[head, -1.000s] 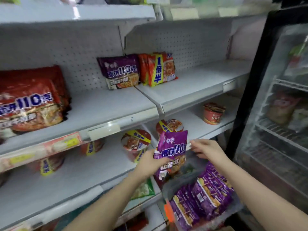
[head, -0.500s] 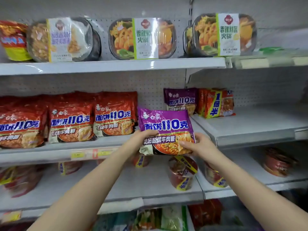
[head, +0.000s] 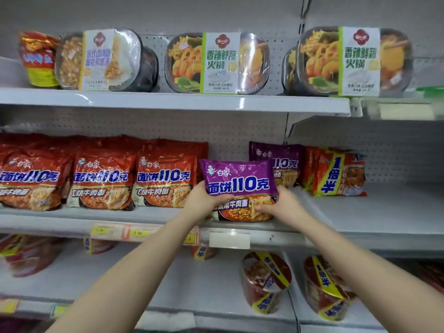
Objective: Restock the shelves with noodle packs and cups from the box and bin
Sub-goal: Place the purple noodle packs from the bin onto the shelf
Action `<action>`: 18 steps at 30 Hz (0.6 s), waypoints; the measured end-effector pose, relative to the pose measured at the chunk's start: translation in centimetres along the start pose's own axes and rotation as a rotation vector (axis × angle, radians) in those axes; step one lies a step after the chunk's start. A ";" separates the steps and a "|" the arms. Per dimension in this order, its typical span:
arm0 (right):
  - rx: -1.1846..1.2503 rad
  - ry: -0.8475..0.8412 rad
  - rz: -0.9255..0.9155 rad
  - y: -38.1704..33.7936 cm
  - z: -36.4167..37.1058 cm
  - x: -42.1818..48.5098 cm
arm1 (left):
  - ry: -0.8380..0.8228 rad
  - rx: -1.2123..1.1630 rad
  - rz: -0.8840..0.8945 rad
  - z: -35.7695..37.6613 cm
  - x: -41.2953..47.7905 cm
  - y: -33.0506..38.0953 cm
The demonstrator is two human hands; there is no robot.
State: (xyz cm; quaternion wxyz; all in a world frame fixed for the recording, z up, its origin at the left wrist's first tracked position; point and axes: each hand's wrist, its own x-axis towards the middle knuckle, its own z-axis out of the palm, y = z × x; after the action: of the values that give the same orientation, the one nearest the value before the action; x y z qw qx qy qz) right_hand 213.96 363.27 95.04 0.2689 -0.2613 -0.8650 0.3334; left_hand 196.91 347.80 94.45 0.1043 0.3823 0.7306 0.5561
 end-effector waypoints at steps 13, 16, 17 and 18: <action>-0.357 0.050 -0.023 0.2 3.3 9.8 | 0.208 0.119 0.060 1.7 10.2 -2.5; -0.322 0.038 0.027 0.3 4.2 12.8 | 0.270 0.145 0.090 3.7 13.5 -2.6; -0.301 0.041 0.034 0.5 4.6 13.8 | 0.255 0.158 0.067 4.4 14.6 -2.7; -0.293 0.045 0.055 0.7 4.8 14.8 | 0.235 0.189 0.031 4.9 15.6 -2.9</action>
State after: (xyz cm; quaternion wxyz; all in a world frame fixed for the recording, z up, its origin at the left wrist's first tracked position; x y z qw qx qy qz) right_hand 200.41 370.94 95.84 0.2379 -0.3286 -0.8907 0.2050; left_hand 187.76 361.67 94.31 -0.0269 0.3338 0.7809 0.5273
